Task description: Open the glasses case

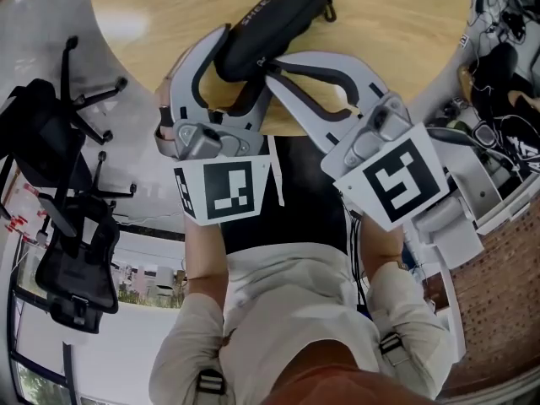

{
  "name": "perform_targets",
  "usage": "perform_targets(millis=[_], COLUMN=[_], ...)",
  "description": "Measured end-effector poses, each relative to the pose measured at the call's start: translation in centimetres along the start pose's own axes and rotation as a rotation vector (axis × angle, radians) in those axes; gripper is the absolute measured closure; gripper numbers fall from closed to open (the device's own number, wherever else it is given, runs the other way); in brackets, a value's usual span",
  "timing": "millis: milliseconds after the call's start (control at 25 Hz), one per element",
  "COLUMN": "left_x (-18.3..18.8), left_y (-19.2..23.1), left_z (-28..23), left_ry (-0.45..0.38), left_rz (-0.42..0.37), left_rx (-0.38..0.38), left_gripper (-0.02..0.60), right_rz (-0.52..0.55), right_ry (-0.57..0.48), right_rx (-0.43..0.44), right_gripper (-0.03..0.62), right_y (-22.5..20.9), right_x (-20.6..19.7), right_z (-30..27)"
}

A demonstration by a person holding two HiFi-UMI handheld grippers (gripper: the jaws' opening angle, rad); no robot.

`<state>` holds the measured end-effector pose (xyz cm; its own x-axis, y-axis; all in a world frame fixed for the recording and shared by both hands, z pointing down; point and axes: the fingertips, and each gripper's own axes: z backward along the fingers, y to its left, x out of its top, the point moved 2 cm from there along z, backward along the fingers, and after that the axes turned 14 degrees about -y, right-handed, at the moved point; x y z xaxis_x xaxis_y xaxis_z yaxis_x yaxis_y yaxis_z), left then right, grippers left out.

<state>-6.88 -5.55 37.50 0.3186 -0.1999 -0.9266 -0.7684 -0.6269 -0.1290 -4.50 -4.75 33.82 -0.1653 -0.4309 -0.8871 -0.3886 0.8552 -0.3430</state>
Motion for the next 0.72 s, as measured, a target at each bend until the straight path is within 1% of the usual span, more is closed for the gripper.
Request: perform_targets(millis=[160, 360, 720], left_x=[0.1, -0.2, -0.5], left_y=[0.2, -0.1, -0.3], left_z=[0.1, 0.1, 0.3], left_ry=[0.016, 0.023, 0.031], left_rz=[0.012, 0.066, 0.096], left_rx=[-0.024, -0.044, -0.054], left_gripper=[0.290, 0.295, 0.296], right_rz=[0.033, 0.104, 0.104], right_ry=[0.033, 0.103, 0.101], right_rx=[-0.026, -0.049, -0.091], right_gripper=[0.553, 0.554, 0.554], right_y=[0.0, 0.2, -0.7], right_x=[0.0, -0.4, -0.2], right_z=[0.3, 0.8, 1.2])
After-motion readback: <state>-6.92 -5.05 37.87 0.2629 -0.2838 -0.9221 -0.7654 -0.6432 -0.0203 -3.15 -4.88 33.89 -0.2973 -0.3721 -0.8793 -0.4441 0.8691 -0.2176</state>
